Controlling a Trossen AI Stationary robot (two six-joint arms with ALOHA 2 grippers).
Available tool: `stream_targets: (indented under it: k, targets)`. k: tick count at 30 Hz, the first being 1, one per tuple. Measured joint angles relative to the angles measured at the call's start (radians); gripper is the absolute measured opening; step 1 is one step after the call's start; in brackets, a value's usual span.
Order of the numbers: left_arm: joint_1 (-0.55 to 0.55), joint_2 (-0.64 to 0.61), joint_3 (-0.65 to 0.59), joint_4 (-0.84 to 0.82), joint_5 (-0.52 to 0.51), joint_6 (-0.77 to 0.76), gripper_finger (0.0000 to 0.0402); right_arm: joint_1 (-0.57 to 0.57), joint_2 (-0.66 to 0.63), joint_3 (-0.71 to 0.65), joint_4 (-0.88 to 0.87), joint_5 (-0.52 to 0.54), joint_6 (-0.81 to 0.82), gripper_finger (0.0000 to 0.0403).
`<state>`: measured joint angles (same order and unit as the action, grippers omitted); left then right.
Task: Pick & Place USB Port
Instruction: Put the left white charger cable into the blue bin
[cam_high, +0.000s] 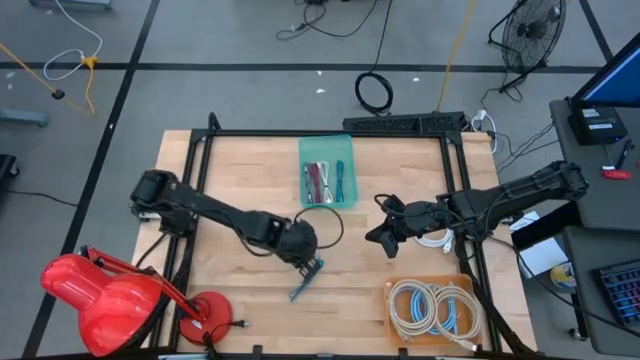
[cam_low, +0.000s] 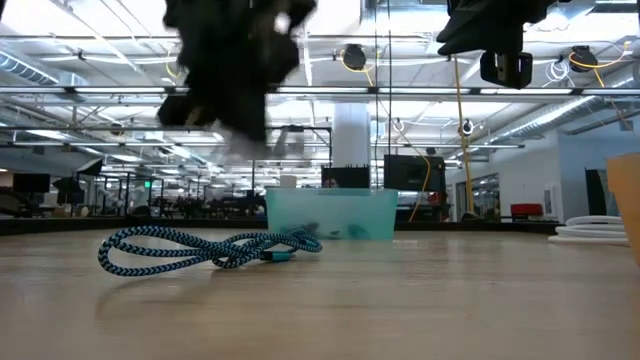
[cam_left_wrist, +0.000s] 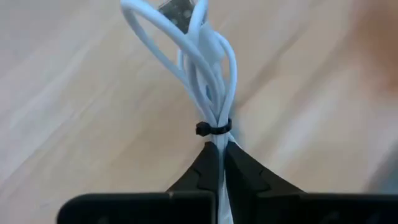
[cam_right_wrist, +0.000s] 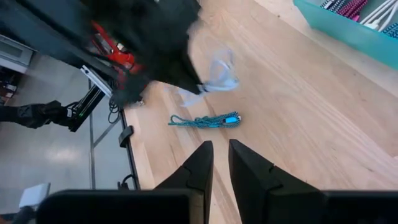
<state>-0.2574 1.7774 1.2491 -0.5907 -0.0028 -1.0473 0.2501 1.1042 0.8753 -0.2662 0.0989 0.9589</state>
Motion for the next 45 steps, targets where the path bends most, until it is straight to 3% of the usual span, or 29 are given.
stream_targets:
  k: [4, 8, 14, 20, 31, 45]
  targets:
    - [0.042, -0.113, 0.001, 0.093, -0.127, -0.033, 0.0010, 0.000, 0.000, 0.000, 0.000, 0.000, -0.003, 0.0046]
    - [0.180, -0.185, 0.001, 0.165, -0.190, -0.006, 0.0006, 0.000, 0.000, 0.000, 0.004, 0.000, -0.006, 0.0045]
    - [0.416, -0.163, 0.001, 0.302, -0.082, 0.061, 0.0006, 0.000, 0.000, 0.000, 0.005, 0.000, -0.004, 0.0045]
    - [0.555, -0.067, 0.002, 0.363, 0.042, 0.069, 0.0006, 0.000, 0.000, 0.000, 0.005, 0.000, -0.001, 0.0045]
    - [0.590, 0.142, 0.002, 0.497, 0.210, 0.026, 0.0006, 0.000, 0.000, 0.000, 0.006, 0.002, -0.002, 0.0045]
    - [0.631, 0.187, 0.002, 0.537, 0.224, 0.059, 0.0008, 0.000, 0.000, 0.000, 0.007, 0.002, 0.006, 0.0045]
